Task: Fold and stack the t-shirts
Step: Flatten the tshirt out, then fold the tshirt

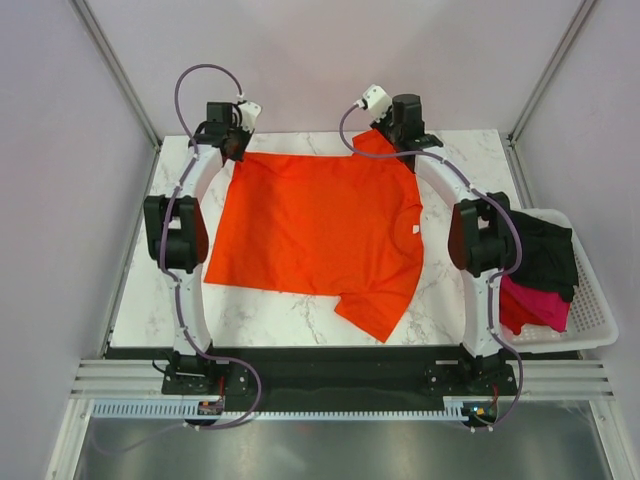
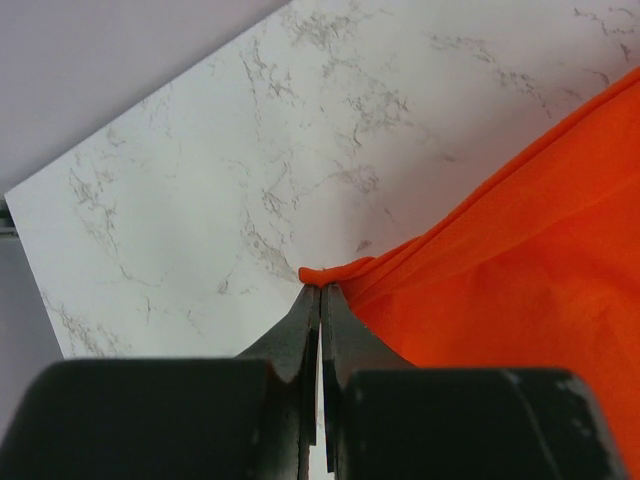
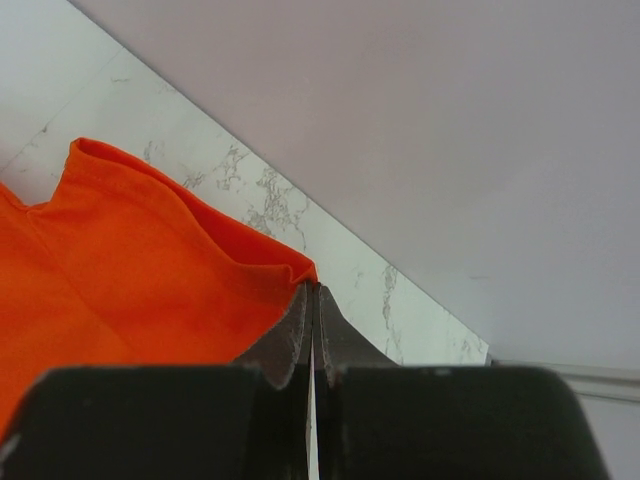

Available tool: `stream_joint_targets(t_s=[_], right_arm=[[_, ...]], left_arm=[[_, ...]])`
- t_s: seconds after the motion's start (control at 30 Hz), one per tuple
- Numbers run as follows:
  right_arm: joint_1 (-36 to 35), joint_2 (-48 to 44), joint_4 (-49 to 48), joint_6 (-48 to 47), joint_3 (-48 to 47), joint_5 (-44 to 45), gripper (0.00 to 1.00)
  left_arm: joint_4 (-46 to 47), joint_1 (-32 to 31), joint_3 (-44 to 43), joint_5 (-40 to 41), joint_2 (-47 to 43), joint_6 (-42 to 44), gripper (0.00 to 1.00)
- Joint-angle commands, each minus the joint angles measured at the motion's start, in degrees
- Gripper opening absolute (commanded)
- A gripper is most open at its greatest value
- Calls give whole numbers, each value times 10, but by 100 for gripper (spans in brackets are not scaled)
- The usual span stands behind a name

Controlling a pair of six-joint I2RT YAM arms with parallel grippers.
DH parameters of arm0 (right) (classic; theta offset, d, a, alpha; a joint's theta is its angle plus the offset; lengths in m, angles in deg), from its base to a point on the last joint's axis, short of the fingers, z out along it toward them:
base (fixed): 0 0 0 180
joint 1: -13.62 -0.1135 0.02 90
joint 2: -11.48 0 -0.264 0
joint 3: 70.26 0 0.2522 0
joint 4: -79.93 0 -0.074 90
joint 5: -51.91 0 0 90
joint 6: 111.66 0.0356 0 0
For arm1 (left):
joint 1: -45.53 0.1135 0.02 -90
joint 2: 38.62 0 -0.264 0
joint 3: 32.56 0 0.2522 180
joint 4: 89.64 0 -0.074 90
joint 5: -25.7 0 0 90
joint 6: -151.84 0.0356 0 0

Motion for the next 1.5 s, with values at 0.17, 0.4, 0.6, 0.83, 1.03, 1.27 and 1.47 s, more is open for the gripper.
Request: stream_joint_targets(t_s=[0.17, 0.4, 0.6, 0.83, 1.03, 1.27, 1.47], right_arm=[[-1, -128, 28, 24, 111, -55, 0], [-11, -204, 37, 38, 203, -58, 0], [-20, -245, 58, 54, 240, -62, 0], [-41, -297, 82, 74, 313, -72, 0], [-55, -337, 92, 95, 384, -74, 0], [-66, -373, 106, 101, 447, -73, 0], [-69, -399, 126, 104, 498, -98, 0]], left_arm=[[1, 3, 73, -15, -103, 17, 2], [15, 10, 94, -25, -99, 59, 2], [56, 10, 103, -20, -92, 121, 2], [56, 14, 146, -45, -127, 148, 2], [87, 18, 235, -44, -174, 194, 2], [115, 26, 308, -32, -201, 228, 2], [118, 29, 334, -27, -205, 233, 2]])
